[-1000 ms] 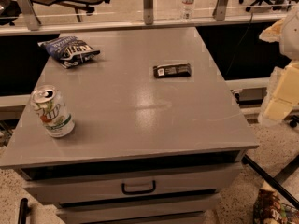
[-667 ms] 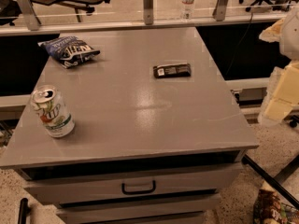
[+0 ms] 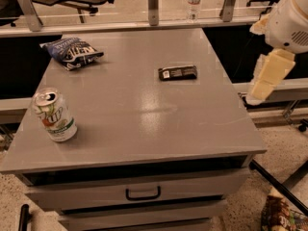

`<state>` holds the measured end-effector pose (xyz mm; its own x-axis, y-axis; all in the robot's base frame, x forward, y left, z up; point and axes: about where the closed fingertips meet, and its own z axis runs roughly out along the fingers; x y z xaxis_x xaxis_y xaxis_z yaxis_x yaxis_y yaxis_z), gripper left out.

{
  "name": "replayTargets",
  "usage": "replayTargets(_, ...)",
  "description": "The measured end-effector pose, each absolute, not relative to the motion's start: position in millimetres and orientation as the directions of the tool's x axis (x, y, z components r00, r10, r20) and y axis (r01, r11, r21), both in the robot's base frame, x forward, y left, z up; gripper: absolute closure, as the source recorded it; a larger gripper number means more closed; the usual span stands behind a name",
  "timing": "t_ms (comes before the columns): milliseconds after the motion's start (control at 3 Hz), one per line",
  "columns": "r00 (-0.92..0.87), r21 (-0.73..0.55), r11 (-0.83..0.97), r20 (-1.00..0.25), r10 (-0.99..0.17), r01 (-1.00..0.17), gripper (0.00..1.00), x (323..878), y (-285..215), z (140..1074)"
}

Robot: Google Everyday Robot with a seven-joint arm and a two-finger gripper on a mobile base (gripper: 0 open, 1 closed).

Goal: Pick rxbar chocolate

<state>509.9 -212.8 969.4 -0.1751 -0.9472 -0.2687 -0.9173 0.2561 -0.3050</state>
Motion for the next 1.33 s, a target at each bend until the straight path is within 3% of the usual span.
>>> replayTargets(333,-0.132,-0.312,0.236,-0.320,-0.938,-0.920,0.00,582.6,-210.2,953.1)
replayTargets(1000,-0.051,-0.234,0.165,-0.426,-0.903,-0.958,0.00,728.7,-151.6,868.1)
replayTargets(1333,-0.051,-0.234,0.165,-0.426,-0.903,-0.958,0.00,728.7,-151.6,868.1)
